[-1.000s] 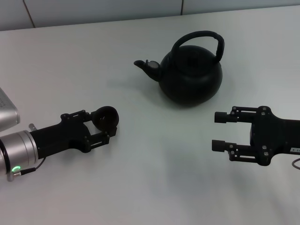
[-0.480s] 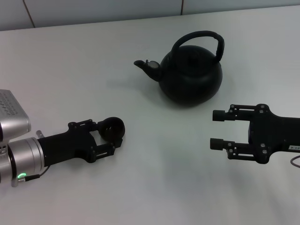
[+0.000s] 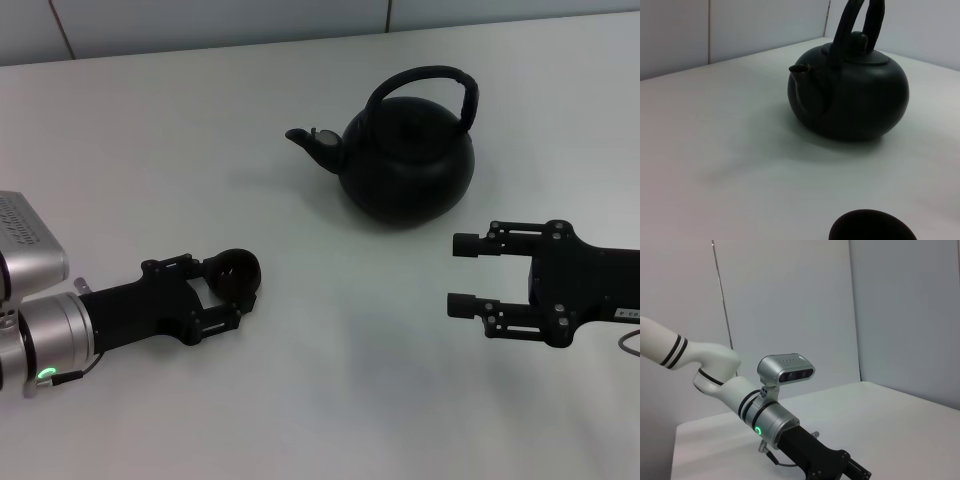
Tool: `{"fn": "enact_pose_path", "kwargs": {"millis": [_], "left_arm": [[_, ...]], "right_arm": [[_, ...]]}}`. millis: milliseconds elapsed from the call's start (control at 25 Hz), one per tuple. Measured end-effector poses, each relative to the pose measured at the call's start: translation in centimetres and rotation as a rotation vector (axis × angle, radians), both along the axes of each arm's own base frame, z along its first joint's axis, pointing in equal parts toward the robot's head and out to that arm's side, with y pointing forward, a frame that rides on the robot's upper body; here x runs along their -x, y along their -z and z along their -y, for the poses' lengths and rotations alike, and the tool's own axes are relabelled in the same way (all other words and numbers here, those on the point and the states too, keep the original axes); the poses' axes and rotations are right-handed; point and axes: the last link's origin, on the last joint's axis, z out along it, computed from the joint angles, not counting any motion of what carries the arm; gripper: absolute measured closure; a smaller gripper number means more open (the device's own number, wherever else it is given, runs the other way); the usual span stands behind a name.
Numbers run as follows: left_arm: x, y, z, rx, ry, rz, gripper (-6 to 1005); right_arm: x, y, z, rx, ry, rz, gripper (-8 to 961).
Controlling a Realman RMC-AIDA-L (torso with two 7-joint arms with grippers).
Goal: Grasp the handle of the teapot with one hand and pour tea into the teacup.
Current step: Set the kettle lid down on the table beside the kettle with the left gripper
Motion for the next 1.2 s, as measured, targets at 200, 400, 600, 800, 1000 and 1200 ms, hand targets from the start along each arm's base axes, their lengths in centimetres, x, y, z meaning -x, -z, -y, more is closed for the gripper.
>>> {"fn": "enact_pose_path", "kwargs": {"millis": [200,400,600,800,1000,1200], "left_arm": [[-0.07,0.39,-0.01,0.012,0.015,-0.029,295],[-0.18,0.62,0.02,0.02,0.019,-0.037,293],[-0.15,0.5,0.03,-0.002,-0.016,-0.001,291],[-0.1,0.29,-0.1,-0.013,-0.023,0.007,289],[-0.22,0.19,-0.22,-0.015,-0.016,0.005,256],[-0.43,0.02,-0.35,-0.019,-0.012,0.01,131]], "right_arm": [[0.01,-0.02,-0.09,-0.002,0.001,0.002,310],[0.05,-0.04,-0.15,-0.003,0.0,0.004,310],[0.01,-0.1,-0.18,-0.005,0.001,0.004,310],[-0.07,-0.23,-0.2,-0.012,0.007,0.001,310],[-0.1,-0.25,-0.2,-0.013,0.009,0.0,311],[-0.09,-0.28,-0.22,-0.014,0.008,0.001,311]]}}
